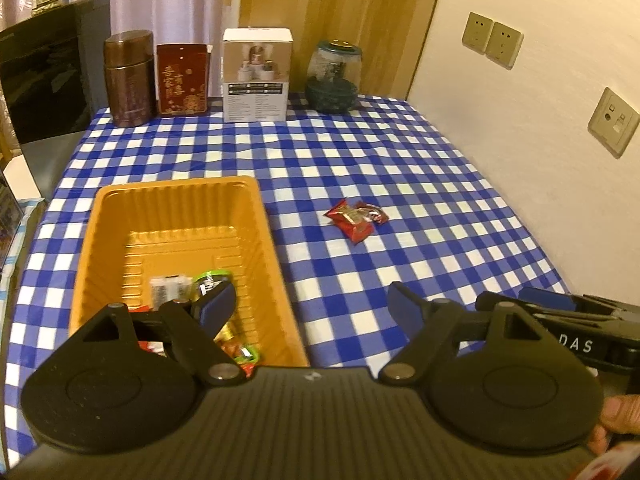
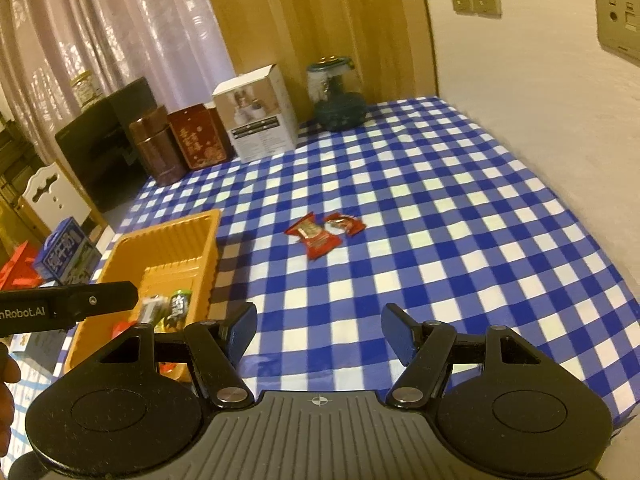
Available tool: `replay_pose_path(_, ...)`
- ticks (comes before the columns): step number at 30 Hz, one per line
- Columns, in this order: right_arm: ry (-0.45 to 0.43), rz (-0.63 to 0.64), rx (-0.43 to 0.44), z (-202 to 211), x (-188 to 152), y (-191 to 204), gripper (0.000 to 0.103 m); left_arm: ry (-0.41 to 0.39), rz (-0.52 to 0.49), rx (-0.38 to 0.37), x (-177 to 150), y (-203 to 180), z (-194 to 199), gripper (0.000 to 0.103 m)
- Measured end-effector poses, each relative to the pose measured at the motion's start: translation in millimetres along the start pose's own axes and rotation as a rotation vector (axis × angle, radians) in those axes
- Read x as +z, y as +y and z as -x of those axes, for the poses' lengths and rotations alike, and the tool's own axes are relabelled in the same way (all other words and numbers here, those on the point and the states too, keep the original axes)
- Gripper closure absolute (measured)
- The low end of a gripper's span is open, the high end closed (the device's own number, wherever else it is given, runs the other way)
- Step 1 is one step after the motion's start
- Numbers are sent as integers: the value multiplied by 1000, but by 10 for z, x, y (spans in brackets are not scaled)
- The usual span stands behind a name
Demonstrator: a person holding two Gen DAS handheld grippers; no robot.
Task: Organize snacks
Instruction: 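Move both open tools from the tray toward the two red packets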
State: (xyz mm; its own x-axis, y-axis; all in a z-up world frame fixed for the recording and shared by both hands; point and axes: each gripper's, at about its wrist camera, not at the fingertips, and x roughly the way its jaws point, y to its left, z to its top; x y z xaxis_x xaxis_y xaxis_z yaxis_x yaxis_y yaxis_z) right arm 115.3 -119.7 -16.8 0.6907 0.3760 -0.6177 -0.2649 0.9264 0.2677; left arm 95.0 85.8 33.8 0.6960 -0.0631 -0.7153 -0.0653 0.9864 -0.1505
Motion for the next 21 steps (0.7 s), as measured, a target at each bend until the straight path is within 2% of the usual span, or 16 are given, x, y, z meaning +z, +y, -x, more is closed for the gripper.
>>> replay_pose_path(10,-17,-11,-23,-200,157,-341,34,-3,16,-9,146,-320,-393,21)
replay_pose_path(18,-14,15,-30,-570,363,-667,35,-2,40,-1,261,-549,-881,22)
replay_pose_path(21,-4,40,-21,-735,423,-754,35,0,56,-7,308,-604,-1101,29)
